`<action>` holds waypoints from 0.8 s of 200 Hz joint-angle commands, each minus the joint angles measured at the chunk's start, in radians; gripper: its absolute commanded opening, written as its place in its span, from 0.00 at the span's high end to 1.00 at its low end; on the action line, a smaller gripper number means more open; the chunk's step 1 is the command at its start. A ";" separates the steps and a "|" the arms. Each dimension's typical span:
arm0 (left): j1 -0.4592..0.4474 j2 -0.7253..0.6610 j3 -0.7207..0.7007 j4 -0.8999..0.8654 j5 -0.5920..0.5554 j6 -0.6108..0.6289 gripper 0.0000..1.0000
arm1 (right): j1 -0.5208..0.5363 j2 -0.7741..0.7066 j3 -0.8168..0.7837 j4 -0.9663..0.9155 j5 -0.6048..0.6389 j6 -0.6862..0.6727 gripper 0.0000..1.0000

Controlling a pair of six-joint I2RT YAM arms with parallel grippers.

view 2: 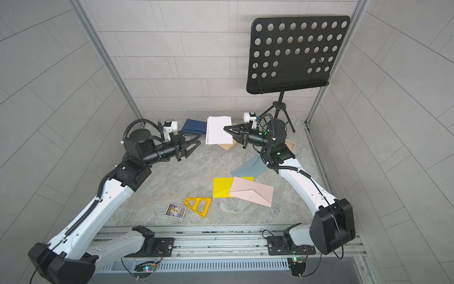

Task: Take the letter paper out of the envelope
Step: Unfold the letter paper.

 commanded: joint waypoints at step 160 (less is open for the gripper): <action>-0.006 0.034 0.039 0.003 0.021 -0.009 0.53 | 0.033 -0.027 -0.019 -0.018 0.007 0.000 1.00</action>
